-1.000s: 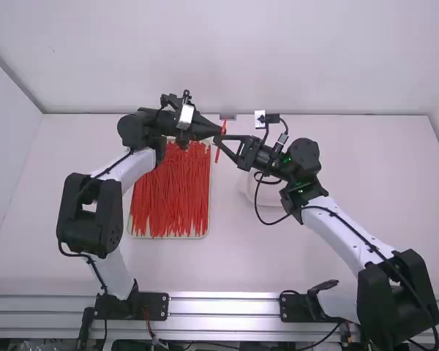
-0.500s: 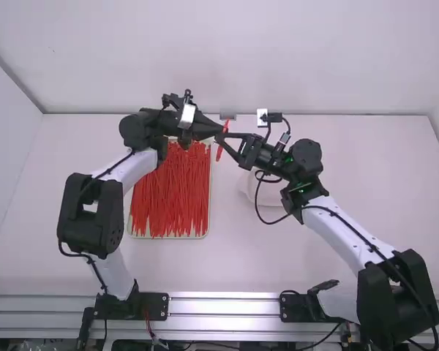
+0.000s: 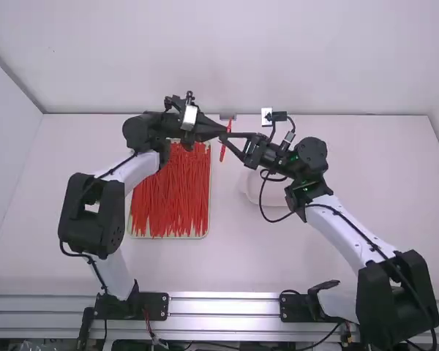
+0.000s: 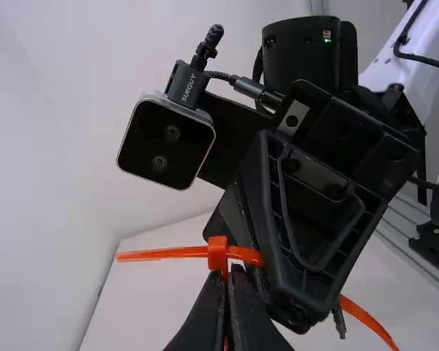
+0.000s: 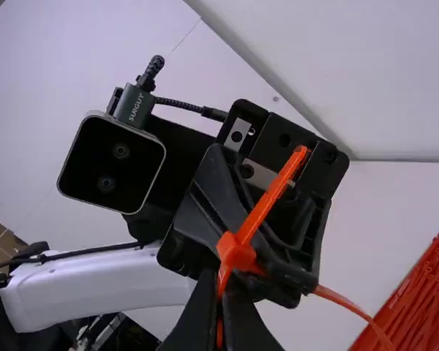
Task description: Fasten the cable tie
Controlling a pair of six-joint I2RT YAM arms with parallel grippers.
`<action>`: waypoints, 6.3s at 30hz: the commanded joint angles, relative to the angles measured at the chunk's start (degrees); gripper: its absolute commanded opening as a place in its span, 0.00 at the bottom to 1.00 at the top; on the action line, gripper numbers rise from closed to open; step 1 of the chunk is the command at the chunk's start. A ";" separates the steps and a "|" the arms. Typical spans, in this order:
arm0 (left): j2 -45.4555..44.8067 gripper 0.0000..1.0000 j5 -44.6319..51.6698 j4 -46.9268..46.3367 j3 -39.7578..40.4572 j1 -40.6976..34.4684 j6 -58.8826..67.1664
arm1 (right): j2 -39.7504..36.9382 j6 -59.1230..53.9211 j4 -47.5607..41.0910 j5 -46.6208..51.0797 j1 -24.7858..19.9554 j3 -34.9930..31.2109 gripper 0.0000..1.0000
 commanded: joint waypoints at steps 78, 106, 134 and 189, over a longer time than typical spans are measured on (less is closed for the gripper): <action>-3.48 0.01 4.90 0.70 -2.49 0.39 1.25 | 0.07 1.22 4.83 4.48 -0.85 1.77 0.43; -4.35 0.01 4.98 0.61 -3.06 -0.28 0.22 | 0.07 0.42 4.02 3.10 -0.85 1.77 0.00; -4.35 0.01 4.94 0.00 -3.04 -0.28 -0.26 | 0.07 -0.94 3.78 0.28 -0.96 1.77 0.00; -4.35 0.01 4.96 0.59 -9.09 -0.28 1.70 | 0.07 3.15 9.79 -1.53 -9.64 4.13 0.00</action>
